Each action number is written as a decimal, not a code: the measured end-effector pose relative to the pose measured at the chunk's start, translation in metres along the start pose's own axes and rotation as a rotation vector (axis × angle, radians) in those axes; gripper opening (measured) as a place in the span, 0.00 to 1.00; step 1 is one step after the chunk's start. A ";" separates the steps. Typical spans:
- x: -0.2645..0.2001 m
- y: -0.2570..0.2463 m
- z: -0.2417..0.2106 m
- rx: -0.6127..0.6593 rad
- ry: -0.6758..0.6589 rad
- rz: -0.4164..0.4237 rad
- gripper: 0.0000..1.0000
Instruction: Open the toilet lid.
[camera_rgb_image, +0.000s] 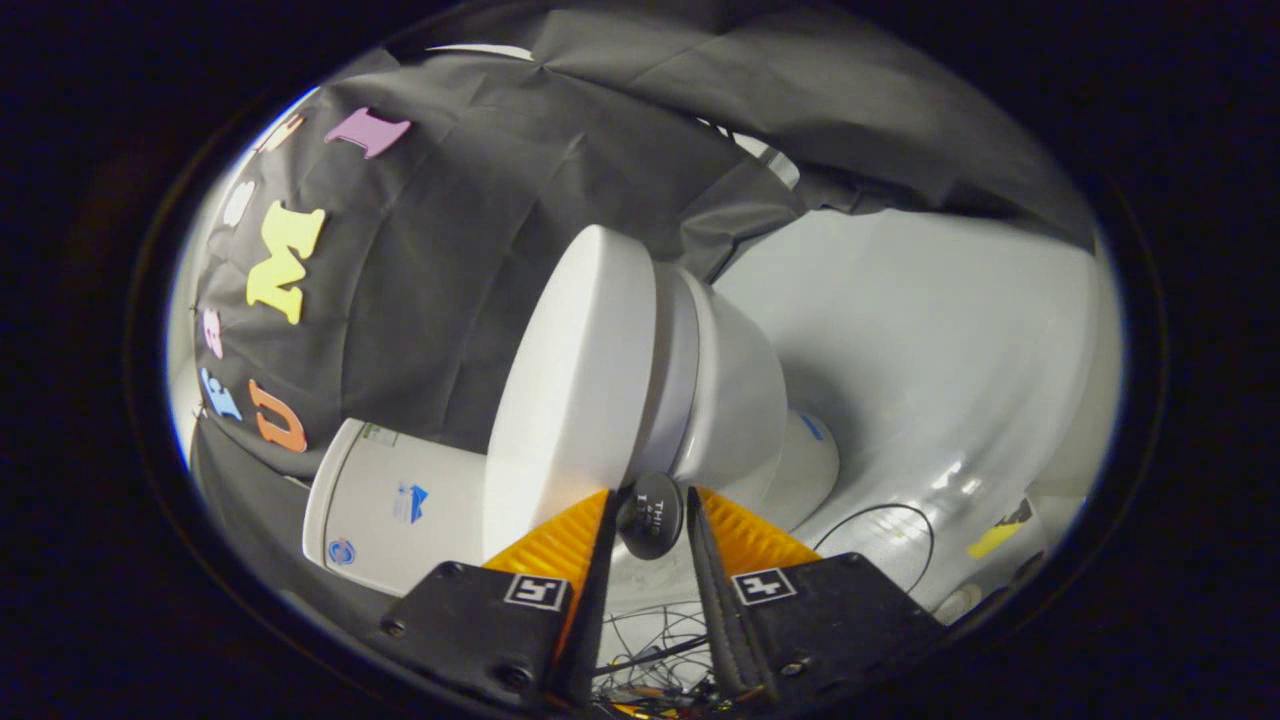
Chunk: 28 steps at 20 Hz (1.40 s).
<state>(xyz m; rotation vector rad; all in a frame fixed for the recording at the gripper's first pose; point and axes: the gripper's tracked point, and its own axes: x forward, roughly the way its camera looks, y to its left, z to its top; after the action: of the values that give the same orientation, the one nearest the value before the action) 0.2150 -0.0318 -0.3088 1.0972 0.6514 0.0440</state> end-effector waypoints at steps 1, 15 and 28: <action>-0.001 0.001 0.003 0.018 0.000 0.011 0.42; -0.002 0.004 0.005 0.248 0.023 0.024 0.09; -0.015 0.038 0.009 0.171 0.006 0.018 0.04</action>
<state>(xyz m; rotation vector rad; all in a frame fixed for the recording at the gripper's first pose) 0.2176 -0.0261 -0.2677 1.2678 0.6598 0.0068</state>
